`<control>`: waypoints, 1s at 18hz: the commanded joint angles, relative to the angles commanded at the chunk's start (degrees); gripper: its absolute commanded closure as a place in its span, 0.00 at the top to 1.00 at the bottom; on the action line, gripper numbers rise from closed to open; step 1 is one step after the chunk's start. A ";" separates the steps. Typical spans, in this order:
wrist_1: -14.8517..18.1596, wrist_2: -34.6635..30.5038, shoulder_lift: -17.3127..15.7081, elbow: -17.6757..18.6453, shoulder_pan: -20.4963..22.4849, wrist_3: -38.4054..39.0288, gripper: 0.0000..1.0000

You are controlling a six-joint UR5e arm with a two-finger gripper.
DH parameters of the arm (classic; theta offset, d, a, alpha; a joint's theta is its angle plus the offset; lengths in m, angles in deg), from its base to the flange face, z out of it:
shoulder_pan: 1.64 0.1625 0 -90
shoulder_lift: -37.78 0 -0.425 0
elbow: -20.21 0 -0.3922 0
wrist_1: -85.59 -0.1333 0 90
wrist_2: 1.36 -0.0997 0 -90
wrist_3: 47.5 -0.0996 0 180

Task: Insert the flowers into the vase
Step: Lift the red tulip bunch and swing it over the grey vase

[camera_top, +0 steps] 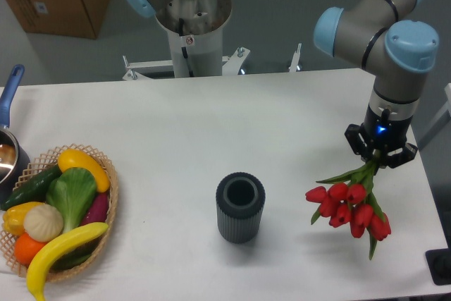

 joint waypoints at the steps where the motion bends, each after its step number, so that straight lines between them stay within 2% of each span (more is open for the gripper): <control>1: 0.00 0.17 0.00 -0.09 0.00 0.00 0.00; 3: 0.00 0.96 -0.09 -0.35 0.00 0.09 0.00; 5: -0.09 5.07 -0.09 -0.70 0.09 0.35 0.00; 9: -0.35 26.48 -0.96 -0.53 2.89 2.98 0.00; 13: -1.23 47.50 -3.16 -0.53 4.92 13.07 0.00; 16: -3.60 59.90 -3.17 -0.35 4.05 16.08 0.00; 18: -3.69 68.07 -2.73 -0.26 2.91 16.35 0.00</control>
